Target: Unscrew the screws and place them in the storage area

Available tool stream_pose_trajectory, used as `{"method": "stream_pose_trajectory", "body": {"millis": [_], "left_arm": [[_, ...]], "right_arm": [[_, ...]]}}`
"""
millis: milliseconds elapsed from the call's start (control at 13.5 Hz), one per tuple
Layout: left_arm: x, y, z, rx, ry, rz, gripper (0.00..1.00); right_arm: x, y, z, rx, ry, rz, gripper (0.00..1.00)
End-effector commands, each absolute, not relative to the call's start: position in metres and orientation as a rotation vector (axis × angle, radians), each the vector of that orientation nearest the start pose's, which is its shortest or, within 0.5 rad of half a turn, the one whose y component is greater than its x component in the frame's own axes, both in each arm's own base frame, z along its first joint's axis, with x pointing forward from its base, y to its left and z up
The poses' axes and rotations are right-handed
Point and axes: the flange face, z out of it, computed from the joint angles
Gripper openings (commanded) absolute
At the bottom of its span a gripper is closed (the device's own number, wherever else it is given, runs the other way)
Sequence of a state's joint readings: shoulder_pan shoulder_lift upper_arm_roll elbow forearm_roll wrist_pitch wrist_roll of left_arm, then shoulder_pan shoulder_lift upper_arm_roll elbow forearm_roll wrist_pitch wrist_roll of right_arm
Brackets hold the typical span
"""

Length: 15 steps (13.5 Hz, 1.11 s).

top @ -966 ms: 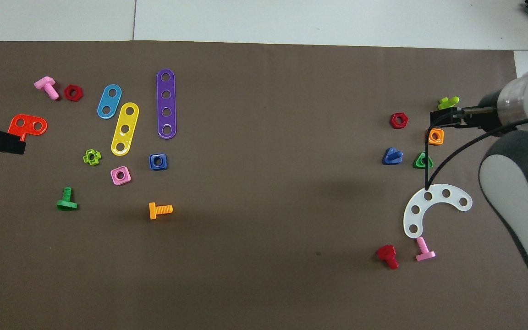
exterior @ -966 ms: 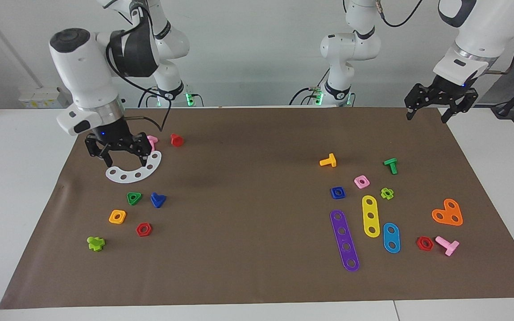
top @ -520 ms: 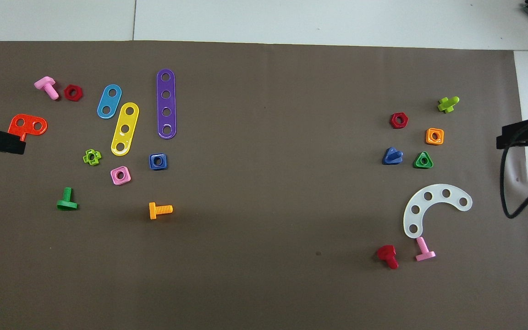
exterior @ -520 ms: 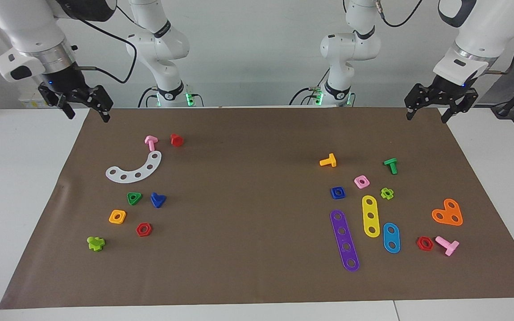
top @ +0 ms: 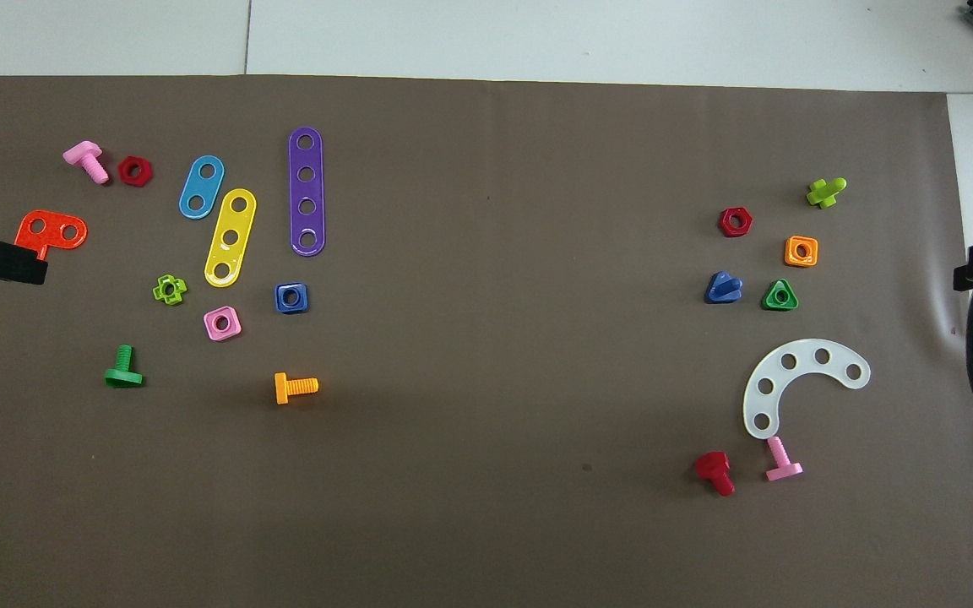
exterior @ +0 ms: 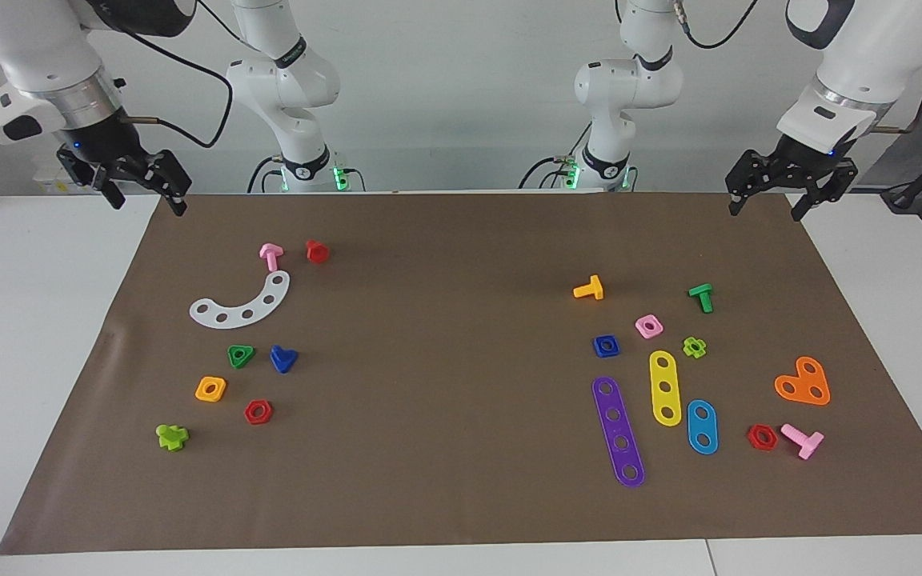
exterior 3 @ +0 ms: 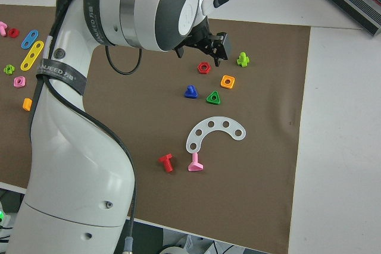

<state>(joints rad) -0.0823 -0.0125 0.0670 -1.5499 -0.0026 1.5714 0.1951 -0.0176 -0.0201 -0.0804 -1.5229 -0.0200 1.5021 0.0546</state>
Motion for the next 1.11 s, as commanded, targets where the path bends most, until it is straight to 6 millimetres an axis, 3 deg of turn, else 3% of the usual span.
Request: {"method": "stream_pose_trajectory", "body": {"millis": [0, 223, 1040], "left_arm": [[0.542, -0.006, 0.643, -3.105, 0.332, -0.041, 1.00], [0.542, -0.006, 0.643, -3.105, 0.332, -0.041, 1.00], [0.542, -0.006, 0.643, -3.105, 0.332, -0.041, 1.00]], "right_arm": [[0.536, -0.048, 0.662, -3.151, 0.187, 0.010, 1.00], [0.535, -0.033, 0.659, -3.166, 0.133, 0.020, 1.00], [0.532, -0.030, 0.655, -3.188, 0.108, 0.035, 1.00]]}}
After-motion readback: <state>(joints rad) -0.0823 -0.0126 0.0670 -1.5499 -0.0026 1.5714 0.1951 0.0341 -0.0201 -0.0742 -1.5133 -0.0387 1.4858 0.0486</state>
